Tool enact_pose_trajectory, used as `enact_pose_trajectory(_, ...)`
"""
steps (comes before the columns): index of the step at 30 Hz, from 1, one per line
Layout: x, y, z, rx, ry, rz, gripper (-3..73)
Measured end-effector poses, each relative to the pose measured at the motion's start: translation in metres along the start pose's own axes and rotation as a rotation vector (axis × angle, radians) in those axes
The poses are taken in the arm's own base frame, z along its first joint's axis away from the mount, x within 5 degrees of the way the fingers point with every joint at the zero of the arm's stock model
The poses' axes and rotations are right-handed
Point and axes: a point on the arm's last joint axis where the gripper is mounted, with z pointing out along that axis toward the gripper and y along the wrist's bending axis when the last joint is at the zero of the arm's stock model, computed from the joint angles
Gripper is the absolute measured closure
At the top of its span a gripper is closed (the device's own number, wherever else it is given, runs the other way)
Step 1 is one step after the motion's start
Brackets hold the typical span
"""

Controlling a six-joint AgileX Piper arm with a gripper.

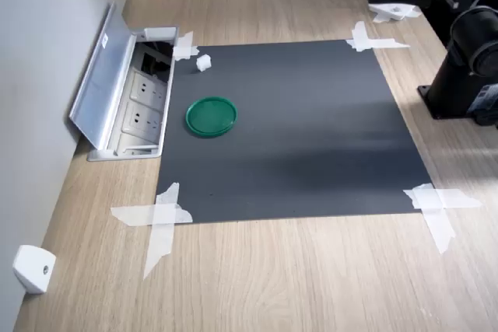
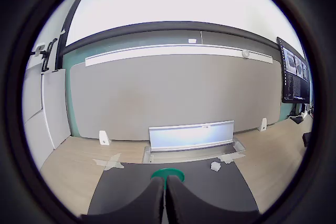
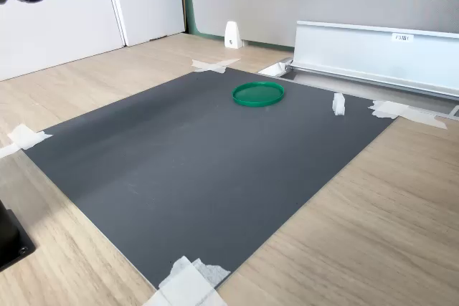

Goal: Grasp a white terminal and put it on the green lid.

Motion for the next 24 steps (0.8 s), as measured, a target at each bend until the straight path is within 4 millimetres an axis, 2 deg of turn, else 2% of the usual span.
enact_pose_trajectory(15, -0.002, 0.001, -0.001, -0.005, 0.024, -0.001, 70.3)
enact_pose_trajectory(20, -0.022, 0.003, 0.002, -0.009, 0.106, -0.022, 70.3)
enact_pose_trajectory(24, -0.044, 0.003, 0.016, -0.002, 0.211, -0.057, 70.3)
